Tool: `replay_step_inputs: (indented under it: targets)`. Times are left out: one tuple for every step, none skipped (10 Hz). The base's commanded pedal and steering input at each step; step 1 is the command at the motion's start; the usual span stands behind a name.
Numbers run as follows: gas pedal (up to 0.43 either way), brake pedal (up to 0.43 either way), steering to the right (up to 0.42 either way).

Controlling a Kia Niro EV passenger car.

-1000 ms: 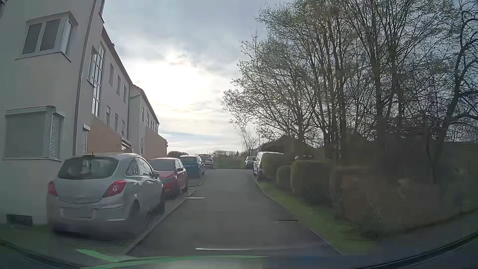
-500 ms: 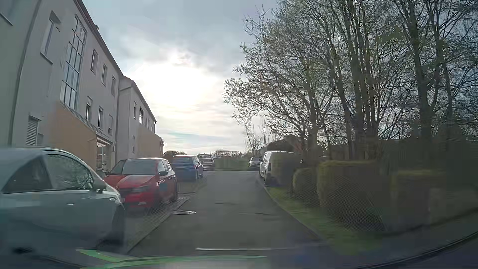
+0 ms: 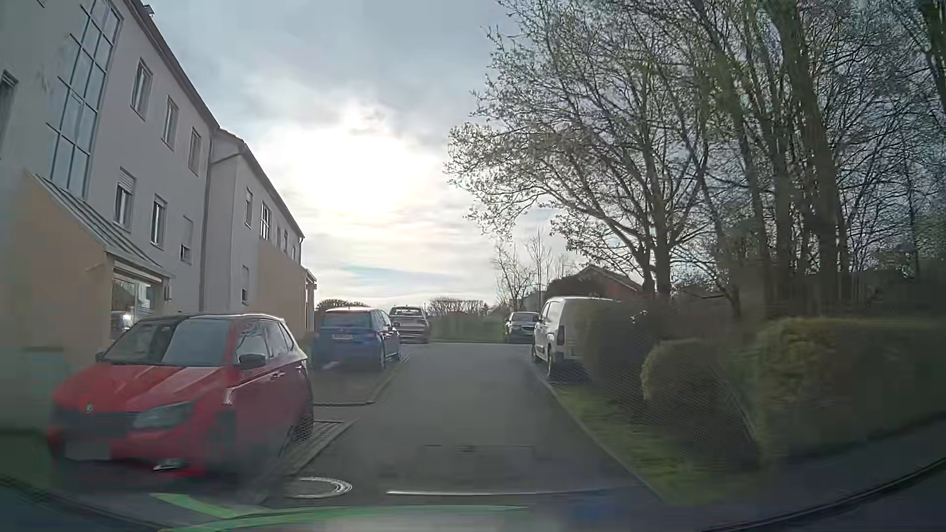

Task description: Follow the waypoints while adhering to traffic rules and regulations

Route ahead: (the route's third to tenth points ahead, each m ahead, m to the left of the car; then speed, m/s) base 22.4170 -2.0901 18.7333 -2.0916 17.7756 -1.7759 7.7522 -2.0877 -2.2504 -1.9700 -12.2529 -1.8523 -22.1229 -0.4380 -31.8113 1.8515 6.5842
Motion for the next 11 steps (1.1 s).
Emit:
replay_step_inputs:
  targets:
    - [0.028, 0.0, -0.024]
    - [0.0, 0.0, -0.02]
    - [0.0, 0.0, -0.011]
    - [0.0, 0.0, -0.009]
    - [0.0, 0.0, -0.009]
    - [0.0, 0.0, -0.008]
    - [0.0, 0.0, -0.005]
    - [0.0, 0.0, -0.003]
    - [0.0, 0.0, -0.002]
    - [0.0, 0.0, -0.003]
    - [0.0, 0.0, -0.004]
